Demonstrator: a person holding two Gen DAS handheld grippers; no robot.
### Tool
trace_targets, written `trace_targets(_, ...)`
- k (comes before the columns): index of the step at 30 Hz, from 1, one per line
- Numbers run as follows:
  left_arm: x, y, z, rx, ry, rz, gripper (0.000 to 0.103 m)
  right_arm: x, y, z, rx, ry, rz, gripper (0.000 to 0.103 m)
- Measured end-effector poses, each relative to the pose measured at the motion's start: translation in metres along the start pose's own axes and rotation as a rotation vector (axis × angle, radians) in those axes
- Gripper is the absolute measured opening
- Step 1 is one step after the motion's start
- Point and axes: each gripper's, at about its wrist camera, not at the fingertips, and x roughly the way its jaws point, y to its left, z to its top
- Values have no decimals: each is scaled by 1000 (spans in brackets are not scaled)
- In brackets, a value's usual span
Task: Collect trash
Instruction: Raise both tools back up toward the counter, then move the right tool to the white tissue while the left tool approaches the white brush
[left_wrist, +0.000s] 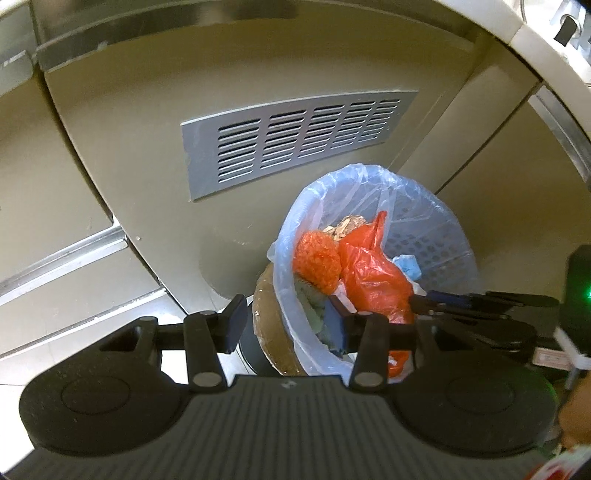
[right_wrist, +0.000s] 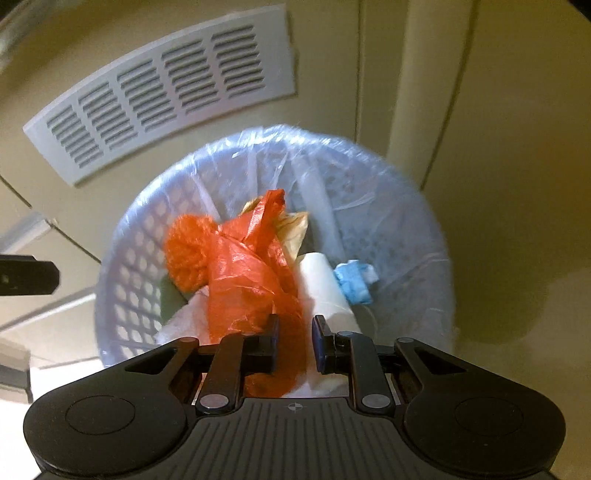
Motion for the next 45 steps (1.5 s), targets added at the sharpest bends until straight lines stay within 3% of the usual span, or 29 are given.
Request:
trace_targets(3, -13, -5, 1, 15, -11, -11, 41, -24, -2, 3, 37, -16, 25, 21)
trace_targets(5, -23, -10, 2, 25, -18, -20, 41, -41, -2, 9, 70, -28, 39, 28)
trace_targets(7, -33, -16, 4, 35, -26, -29, 41, -59, -3, 13, 96, -48, 57, 50)
trace_targets(12, -63, -28, 7, 56, -39, -54, 44, -102, -5, 21, 130, -92, 100, 57)
trace_targets(16, -88, -35, 9, 82, -49, -71, 54, -139, -5, 22, 159, -126, 130, 68)
trace_targets(23, -132, -49, 13, 131, -88, -102, 66, -197, -10, 21, 197, -185, 152, 71)
trace_targets(35, -186, -79, 41, 180, -192, -153, 66, -273, -40, 23, 255, -281, 131, 73)
trace_targets(45, -195, -108, 71, 174, -255, -160, 67, -297, -77, 42, 268, -343, 114, 73)
